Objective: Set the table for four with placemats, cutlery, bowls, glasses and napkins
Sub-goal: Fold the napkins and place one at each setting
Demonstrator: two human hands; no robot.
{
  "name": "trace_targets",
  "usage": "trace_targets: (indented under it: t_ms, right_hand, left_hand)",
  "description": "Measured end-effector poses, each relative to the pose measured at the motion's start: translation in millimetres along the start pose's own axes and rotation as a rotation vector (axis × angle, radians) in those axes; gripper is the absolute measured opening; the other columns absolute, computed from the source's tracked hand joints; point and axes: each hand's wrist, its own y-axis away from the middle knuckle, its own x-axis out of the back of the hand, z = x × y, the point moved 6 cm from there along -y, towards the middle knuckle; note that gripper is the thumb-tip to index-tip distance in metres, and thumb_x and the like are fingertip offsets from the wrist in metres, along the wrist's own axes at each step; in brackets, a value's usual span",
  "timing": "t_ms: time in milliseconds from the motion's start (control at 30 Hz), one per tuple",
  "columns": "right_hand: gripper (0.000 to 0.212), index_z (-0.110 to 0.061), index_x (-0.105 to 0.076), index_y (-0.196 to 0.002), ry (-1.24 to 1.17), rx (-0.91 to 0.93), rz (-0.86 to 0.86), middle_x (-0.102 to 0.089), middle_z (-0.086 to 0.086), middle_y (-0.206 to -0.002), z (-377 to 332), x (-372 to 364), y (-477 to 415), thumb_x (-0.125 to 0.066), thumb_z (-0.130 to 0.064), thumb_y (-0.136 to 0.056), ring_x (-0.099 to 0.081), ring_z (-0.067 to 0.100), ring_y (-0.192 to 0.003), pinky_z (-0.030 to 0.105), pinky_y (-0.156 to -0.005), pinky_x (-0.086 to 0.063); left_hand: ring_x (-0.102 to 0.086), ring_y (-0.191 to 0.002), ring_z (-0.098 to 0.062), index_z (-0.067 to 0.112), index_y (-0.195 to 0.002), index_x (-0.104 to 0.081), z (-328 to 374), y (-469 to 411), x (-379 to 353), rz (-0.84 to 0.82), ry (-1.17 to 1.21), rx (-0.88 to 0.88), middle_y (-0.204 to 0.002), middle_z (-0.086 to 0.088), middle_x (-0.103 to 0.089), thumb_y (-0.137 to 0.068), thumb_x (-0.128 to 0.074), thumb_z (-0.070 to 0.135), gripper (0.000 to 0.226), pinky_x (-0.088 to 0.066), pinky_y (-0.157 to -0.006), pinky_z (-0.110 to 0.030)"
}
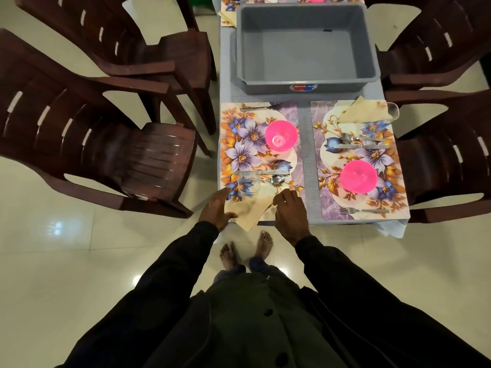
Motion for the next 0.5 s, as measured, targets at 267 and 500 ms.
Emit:
trace_targets:
  t_ms: [267, 500]
  right_hand:
    - [0.035, -0.008, -0.069, -0.098, -0.053, -0.145, 0.034, -0.067, 0.012, -0.103, 29.0, 10.7, -12.3, -0.08, 0.001, -0.067, -0.062, 0.029, -0.096, 0.039, -0.075, -0.053]
    - [0.038, -0.004, -0.068, -0.104, -0.143, -0.165, 0.172, -0.066, 0.014, -0.099, 55.6, 62.1, -74.6, -0.067, 0.011, -0.069, -0.061, 0.034, -0.094, 0.043, -0.077, -0.054]
  left_hand:
    - [-0.052, -0.131, -0.031, 0.011, -0.147, -0.046, -0.7, -2.0, 11.7, 0.029, -0.015, -0.018, -0.147, -0.012, -0.052, -0.084, -0.082, 0.016, 0.073, -0.043, -0.108, -0.04]
    - [-0.05, -0.135, -0.033, 0.011, -0.147, -0.049, 11.9, -35.4, 59.6, 0.136, -0.082, -0.032, -0.148, -0.011, -0.053, -0.087, -0.079, 0.023, 0.068, -0.04, -0.112, -0.043]
